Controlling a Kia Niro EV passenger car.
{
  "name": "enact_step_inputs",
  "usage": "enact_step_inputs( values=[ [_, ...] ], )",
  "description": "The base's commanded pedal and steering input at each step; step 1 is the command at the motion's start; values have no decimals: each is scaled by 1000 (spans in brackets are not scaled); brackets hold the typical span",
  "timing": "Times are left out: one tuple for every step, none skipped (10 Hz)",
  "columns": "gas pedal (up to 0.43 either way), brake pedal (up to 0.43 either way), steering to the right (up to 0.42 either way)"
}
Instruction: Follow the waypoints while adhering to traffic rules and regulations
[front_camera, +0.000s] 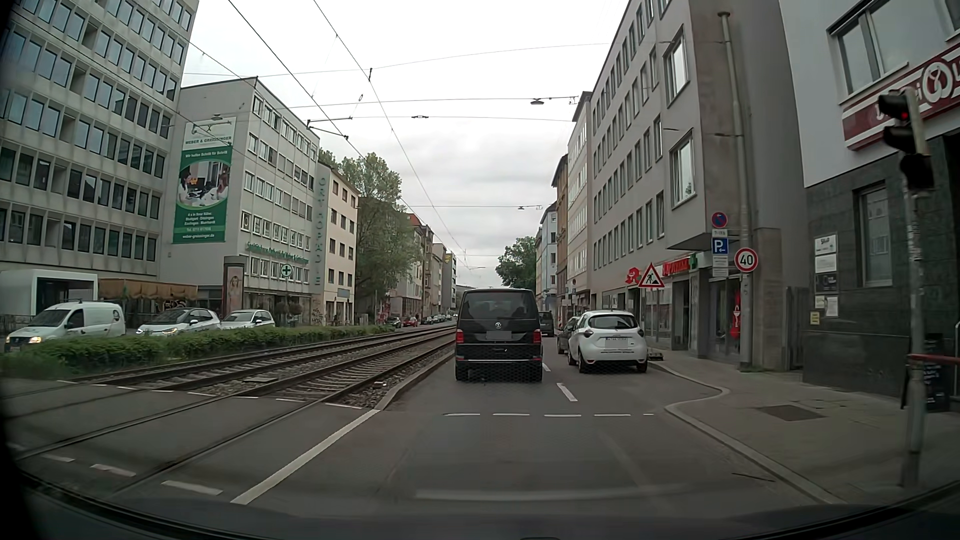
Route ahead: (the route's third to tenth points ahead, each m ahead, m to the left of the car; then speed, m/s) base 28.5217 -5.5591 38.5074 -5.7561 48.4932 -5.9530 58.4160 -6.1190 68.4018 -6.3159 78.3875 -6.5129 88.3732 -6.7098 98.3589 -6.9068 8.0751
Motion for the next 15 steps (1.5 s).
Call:
enact_step_inputs(
  values=[
    [138,0,3],
    [138,0,2],
    [138,0,1],
    [138,0,0],
    [130,0,-1],
    [118,0,-1],
    [110,0,-3],
    [110,0,-3],
    [110,0,-3],
    [98,0,-3],
    [98,0,-2],
    [98,0,-3],
    [98,0,-3],
    [98,0,0],
    [98,0,4]
  ],
)
